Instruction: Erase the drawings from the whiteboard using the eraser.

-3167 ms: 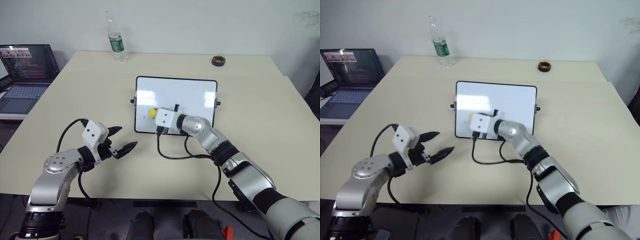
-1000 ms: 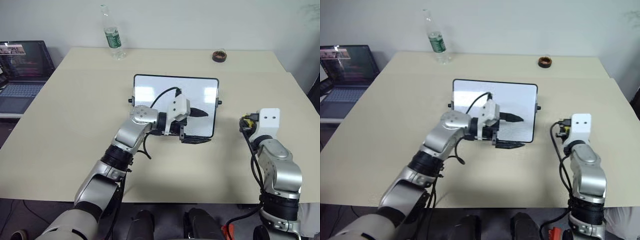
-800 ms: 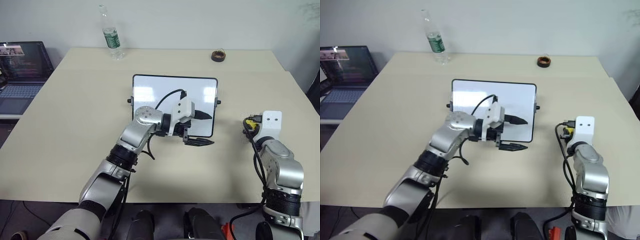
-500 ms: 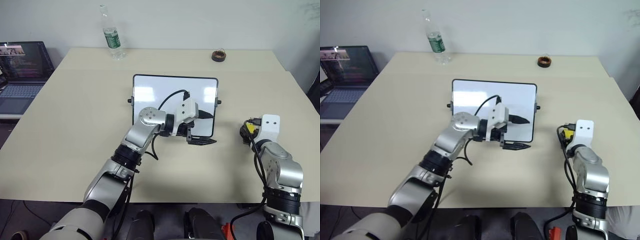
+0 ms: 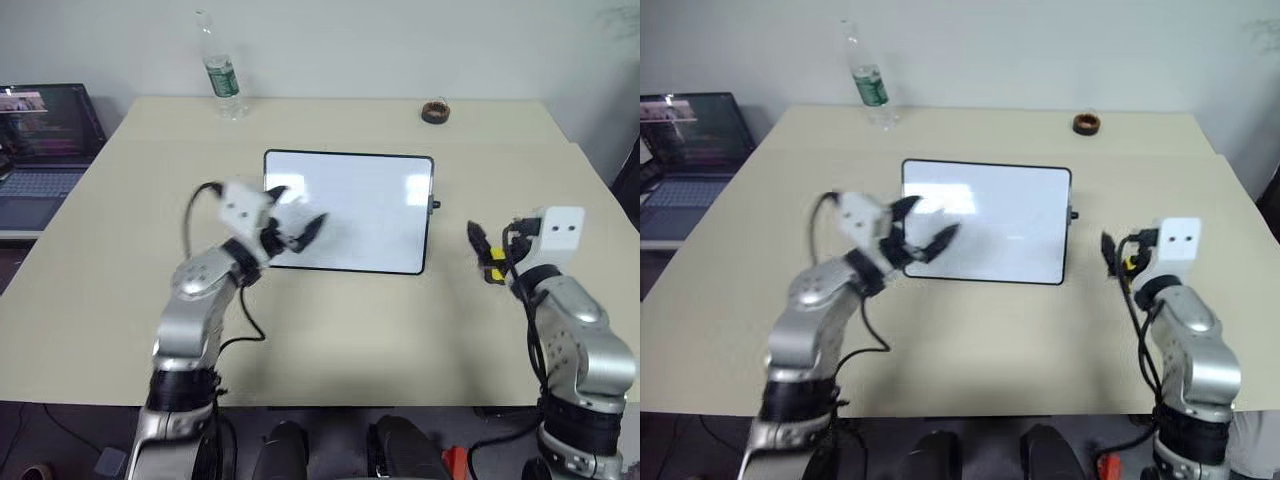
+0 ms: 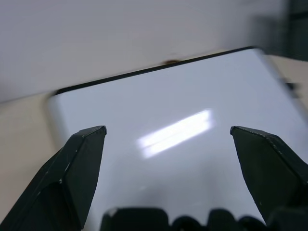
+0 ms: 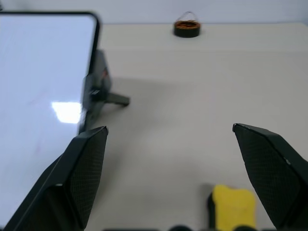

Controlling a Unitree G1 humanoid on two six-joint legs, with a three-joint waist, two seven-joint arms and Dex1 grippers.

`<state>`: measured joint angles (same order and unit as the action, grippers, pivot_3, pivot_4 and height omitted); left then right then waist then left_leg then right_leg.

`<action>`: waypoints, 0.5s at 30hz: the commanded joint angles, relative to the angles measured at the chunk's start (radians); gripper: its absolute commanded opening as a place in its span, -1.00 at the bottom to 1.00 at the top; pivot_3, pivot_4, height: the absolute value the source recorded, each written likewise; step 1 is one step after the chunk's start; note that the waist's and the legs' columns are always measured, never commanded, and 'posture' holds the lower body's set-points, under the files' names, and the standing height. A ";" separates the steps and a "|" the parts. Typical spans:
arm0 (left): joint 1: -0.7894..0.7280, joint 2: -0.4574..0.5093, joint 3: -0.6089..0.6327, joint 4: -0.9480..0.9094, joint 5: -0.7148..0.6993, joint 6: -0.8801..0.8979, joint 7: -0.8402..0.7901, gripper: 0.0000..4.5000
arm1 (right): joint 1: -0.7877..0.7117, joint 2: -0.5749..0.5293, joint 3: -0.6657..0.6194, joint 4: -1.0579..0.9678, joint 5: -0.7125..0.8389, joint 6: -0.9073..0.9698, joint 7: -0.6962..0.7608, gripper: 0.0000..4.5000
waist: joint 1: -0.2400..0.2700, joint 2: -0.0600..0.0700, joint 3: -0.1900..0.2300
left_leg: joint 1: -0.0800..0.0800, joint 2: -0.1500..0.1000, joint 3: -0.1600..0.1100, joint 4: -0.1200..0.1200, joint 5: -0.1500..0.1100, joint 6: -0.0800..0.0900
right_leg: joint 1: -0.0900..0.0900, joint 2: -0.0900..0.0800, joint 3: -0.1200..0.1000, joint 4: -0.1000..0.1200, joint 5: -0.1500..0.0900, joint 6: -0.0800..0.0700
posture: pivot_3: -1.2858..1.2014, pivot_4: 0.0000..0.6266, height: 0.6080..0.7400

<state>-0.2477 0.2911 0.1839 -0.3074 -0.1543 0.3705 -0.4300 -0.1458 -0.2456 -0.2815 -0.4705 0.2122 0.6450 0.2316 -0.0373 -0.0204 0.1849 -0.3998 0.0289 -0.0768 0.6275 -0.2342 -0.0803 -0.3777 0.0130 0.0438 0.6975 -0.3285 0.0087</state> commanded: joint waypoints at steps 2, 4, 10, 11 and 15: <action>0.262 -0.033 0.089 -0.096 0.105 -0.127 0.160 1.00 | 0.201 0.036 -0.007 0.025 -0.046 -0.411 0.044 0.99 | 0.006 0.000 -0.001 | 0.002 0.000 0.000 0.000 0.000 0.000 | 0.003 -0.002 0.000 -0.001 -0.001 0.001 | 0.03 -0.52 1.00; 0.342 -0.058 0.065 -0.119 0.133 -0.171 0.196 1.00 | 0.273 0.053 -0.044 0.039 0.009 -0.472 0.073 0.99 | 0.014 -0.001 0.000 | 0.002 0.000 0.000 0.000 -0.001 0.000 | 0.004 -0.005 -0.001 -0.002 -0.001 0.002 | 0.03 -0.52 1.00; 0.420 -0.123 0.072 -0.129 0.161 -0.155 0.306 1.00 | 0.410 0.062 -0.029 0.041 0.011 -0.536 0.080 0.99 | 0.014 -0.001 -0.001 | 0.007 -0.001 0.000 0.001 0.000 0.000 | 0.008 -0.003 0.000 -0.001 -0.003 0.007 | 0.03 -0.52 1.00; 0.426 -0.125 0.082 -0.133 0.156 -0.148 0.315 1.00 | 0.422 0.060 -0.019 0.029 0.018 -0.532 0.084 0.99 | 0.011 -0.001 -0.001 | 0.008 -0.001 0.000 0.001 0.000 0.000 | 0.008 -0.002 0.001 0.000 -0.003 0.007 | 0.03 -0.52 1.00; 0.414 -0.102 0.087 -0.099 0.146 -0.168 0.317 1.00 | 0.407 0.025 -0.012 0.041 0.036 -0.510 0.104 0.99 | 0.002 0.000 -0.001 | 0.008 -0.001 0.002 0.001 0.000 0.000 | 0.008 0.001 0.002 0.000 -0.002 0.006 | 0.03 -0.52 1.00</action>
